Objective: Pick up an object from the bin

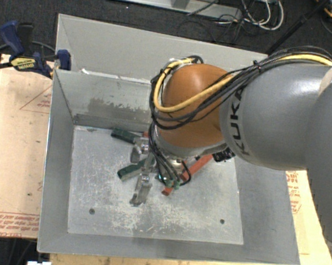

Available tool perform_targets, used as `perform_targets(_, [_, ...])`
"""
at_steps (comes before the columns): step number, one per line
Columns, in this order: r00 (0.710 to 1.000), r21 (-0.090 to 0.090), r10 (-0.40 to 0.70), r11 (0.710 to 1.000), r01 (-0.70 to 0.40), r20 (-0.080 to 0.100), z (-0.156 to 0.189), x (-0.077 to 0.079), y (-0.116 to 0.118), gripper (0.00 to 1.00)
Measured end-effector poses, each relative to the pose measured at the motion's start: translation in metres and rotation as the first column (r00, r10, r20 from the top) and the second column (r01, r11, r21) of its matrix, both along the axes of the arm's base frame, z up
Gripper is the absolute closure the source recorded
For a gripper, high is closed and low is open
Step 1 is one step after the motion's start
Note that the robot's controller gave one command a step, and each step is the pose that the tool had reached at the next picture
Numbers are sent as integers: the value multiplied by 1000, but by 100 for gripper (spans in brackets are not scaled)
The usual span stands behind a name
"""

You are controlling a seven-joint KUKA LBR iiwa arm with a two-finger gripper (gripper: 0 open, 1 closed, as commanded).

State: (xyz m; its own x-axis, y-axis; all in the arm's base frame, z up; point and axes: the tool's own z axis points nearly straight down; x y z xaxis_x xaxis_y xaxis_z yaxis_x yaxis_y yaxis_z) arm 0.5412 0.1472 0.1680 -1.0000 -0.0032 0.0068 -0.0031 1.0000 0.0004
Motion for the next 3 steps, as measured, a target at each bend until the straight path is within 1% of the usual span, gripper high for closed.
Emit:
perform_targets(1, [999, -2, 48, 999, -48, 8, -91, 79, -48, 0])
perform_targets(2, [999, 1, 52, 999, -52, 9, -86, 78, -45, 100])
perform_targets(3, [995, 2, 94, 996, -94, 19, 54, 65, -16, 100])
